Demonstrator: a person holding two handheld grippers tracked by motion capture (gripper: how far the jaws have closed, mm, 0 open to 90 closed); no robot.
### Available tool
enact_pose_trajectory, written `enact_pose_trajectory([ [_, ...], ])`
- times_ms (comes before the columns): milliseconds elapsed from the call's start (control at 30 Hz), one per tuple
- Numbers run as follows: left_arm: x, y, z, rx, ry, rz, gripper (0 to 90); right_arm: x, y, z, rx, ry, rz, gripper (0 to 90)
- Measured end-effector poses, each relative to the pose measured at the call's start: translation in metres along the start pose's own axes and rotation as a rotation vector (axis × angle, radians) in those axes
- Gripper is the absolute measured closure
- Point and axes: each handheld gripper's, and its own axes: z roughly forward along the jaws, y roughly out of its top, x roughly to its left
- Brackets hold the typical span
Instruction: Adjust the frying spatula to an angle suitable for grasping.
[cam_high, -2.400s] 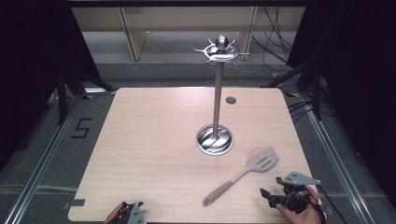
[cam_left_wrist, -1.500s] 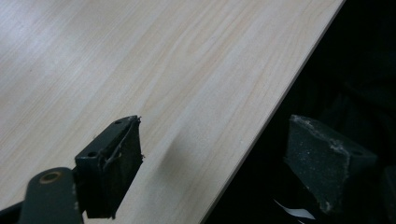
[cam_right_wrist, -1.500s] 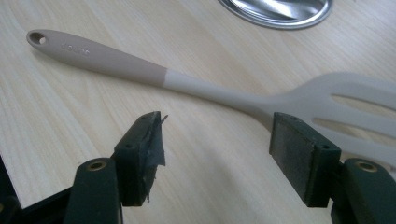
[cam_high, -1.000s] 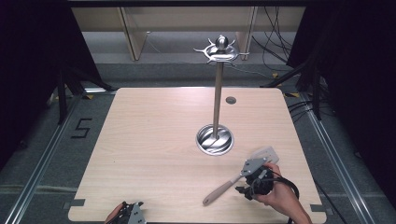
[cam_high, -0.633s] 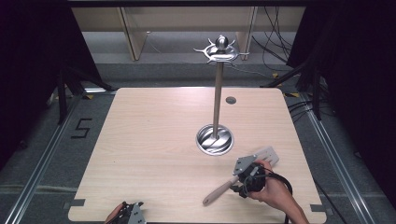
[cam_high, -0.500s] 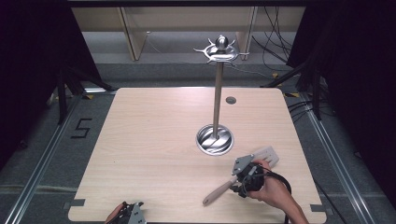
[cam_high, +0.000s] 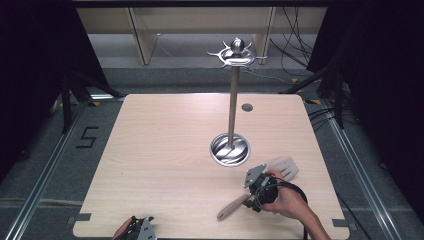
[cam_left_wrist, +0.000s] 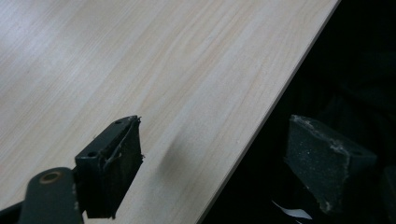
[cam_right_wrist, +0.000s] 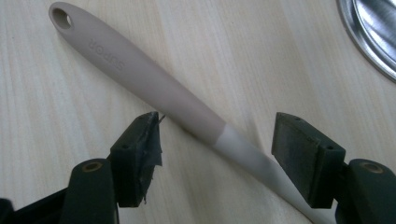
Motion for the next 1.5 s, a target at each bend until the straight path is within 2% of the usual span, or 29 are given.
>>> enact_pose_trajectory([
  [33,0.000,0.000,0.000,0.004,0.004,-0.002,17.9,-0.002,0.000,0.002,-0.008,0.005,-0.035,33.6],
  [67,-0.001,-0.001,0.001,0.005,-0.012,-0.027,17.9,-0.002,0.000,0.002,-0.001,0.016,-0.027,33.6],
  [133,-0.001,-0.001,0.001,0.011,0.005,-0.013,17.9,-0.004,0.001,0.004,-0.005,0.006,-0.050,33.5],
  [233,-0.001,0.000,0.000,0.007,-0.010,-0.010,17.9,-0.002,0.001,0.005,0.027,0.030,-0.012,33.5],
  [267,-0.001,0.000,0.000,0.007,-0.009,-0.010,17.9,-0.003,0.001,0.005,0.028,0.018,-0.018,33.5],
  [367,-0.001,0.000,0.000,0.007,-0.010,-0.010,17.9,-0.003,0.001,0.007,0.036,0.045,-0.023,34.5],
  [400,-0.001,0.000,0.000,0.008,-0.010,-0.009,17.9,-0.006,0.002,0.007,0.030,0.063,-0.052,35.2],
  [533,0.000,0.000,0.000,-0.012,-0.007,0.006,17.9,-0.005,0.003,0.008,0.044,0.059,-0.021,35.6],
  [567,-0.001,0.000,0.000,-0.007,-0.011,-0.010,17.9,-0.005,0.003,0.008,0.044,0.059,-0.020,35.6],
  [600,-0.001,0.000,0.000,-0.013,0.010,0.008,17.9,-0.005,0.003,0.008,0.047,0.057,-0.013,35.6],
  [633,0.000,0.001,-0.002,-0.011,0.001,0.011,17.9,-0.005,0.003,0.008,0.049,0.058,-0.010,35.6],
  [667,0.000,0.000,-0.001,-0.018,-0.007,0.008,17.9,-0.007,0.004,0.009,0.042,0.069,-0.046,35.6],
  [700,0.000,0.000,-0.001,-0.022,-0.006,0.007,17.9,-0.006,0.005,0.010,0.052,0.056,-0.030,35.8],
  [733,-0.001,0.000,-0.001,-0.005,-0.016,-0.007,17.9,-0.007,0.006,0.010,0.053,0.056,-0.039,35.9],
  [833,-0.002,0.000,-0.001,0.004,-0.016,0.000,17.9,-0.006,0.008,0.010,0.072,0.053,-0.027,36.8],
  [900,-0.002,0.000,0.000,0.004,-0.025,0.000,17.9,-0.003,0.009,0.008,0.094,0.039,0.020,38.5],
  [933,-0.002,0.000,-0.001,0.005,-0.017,0.001,17.9,0.000,0.010,0.007,0.125,0.038,0.078,40.3],
  [967,-0.002,0.000,-0.001,0.004,-0.016,-0.001,17.9,-0.003,0.011,0.008,0.105,0.041,0.026,42.0],
  [1000,-0.002,0.000,-0.001,0.004,-0.015,-0.002,17.9,-0.005,0.011,0.009,0.096,0.038,0.007,44.2],
  [1167,-0.002,0.000,-0.001,0.001,-0.014,-0.003,17.9,-0.003,0.012,0.006,0.120,0.030,0.016,50.9],
  [1233,-0.002,0.000,-0.001,0.003,-0.017,-0.002,17.9,0.001,0.013,0.006,0.143,0.002,0.055,54.2],
  [1267,-0.002,0.000,-0.001,0.003,-0.017,-0.001,17.9,-0.001,0.013,0.006,0.136,0.017,0.009,56.1],
  [1300,-0.002,0.000,0.000,0.001,-0.027,0.000,17.9,0.002,0.014,0.004,0.160,0.009,0.041,57.3],
  [1333,-0.002,0.000,0.000,-0.003,-0.023,-0.001,17.9,0.001,0.015,0.006,0.155,0.002,0.007,58.8],
  [1367,-0.002,0.000,0.000,0.003,-0.025,-0.001,17.8,0.006,0.016,0.005,0.192,-0.011,0.067,59.7],
  [1400,-0.002,0.000,0.000,0.005,-0.024,0.000,17.9,0.004,0.017,0.006,0.185,-0.004,0.020,60.7],
  [1433,-0.002,0.000,0.001,0.005,-0.020,0.001,17.9,0.004,0.018,0.006,0.186,0.001,-0.001,61.5],
  [1467,-0.002,0.000,0.001,0.005,-0.016,0.000,17.9,0.005,0.020,0.006,0.192,0.000,-0.017,62.6],
  [1500,-0.002,0.000,0.000,0.005,-0.027,-0.001,17.8,0.007,0.022,0.006,0.218,-0.005,0.002,63.3],
])
